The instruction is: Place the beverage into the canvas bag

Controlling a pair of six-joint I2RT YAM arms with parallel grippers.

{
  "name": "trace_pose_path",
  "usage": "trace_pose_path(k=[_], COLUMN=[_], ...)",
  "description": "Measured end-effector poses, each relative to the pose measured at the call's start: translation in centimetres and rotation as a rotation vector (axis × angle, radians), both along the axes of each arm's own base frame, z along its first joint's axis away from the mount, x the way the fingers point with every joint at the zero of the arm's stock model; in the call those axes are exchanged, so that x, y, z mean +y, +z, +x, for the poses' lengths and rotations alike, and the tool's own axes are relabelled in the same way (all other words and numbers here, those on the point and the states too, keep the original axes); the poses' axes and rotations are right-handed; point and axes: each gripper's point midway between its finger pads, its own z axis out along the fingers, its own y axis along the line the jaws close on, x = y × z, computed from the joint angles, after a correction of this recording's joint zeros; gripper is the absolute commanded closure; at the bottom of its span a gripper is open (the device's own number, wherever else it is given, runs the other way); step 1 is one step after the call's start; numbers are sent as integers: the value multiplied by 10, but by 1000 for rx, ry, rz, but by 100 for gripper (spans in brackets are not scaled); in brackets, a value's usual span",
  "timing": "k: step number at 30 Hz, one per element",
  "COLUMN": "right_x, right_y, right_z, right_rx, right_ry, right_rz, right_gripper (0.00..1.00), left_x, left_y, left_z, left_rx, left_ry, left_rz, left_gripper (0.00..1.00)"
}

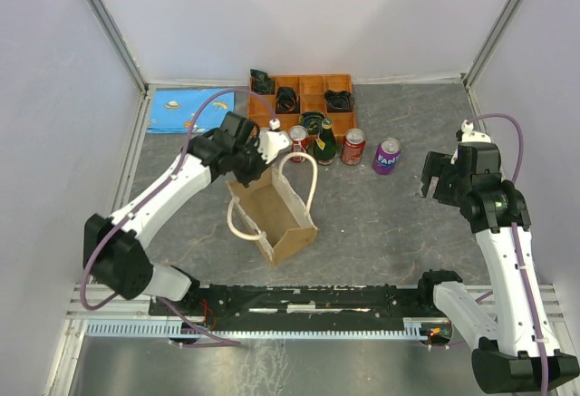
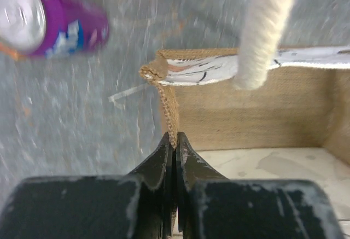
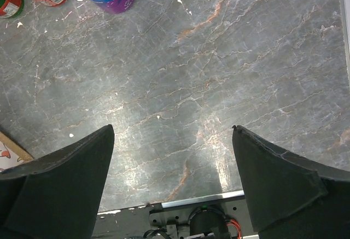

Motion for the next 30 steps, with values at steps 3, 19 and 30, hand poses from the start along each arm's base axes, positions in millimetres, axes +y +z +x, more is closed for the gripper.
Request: trace_pose_path(k=[3, 19, 30], right_x=[0, -4, -5], right_y=[2, 20, 18], right_z=[0, -18, -23], right_rx=[-5, -44, -26], right_ry=[-2, -22, -26], right_rz=[3, -8, -10], right_gripper=[4, 4, 4], left_x=[-31, -154, -182], left_y=[13, -17, -9], left_z=[14, -30, -17], left_rx=[-16, 133, 132], left_ry=[-95, -415, -375], left_rz=[-35, -87, -137], left_gripper=[97, 97, 97])
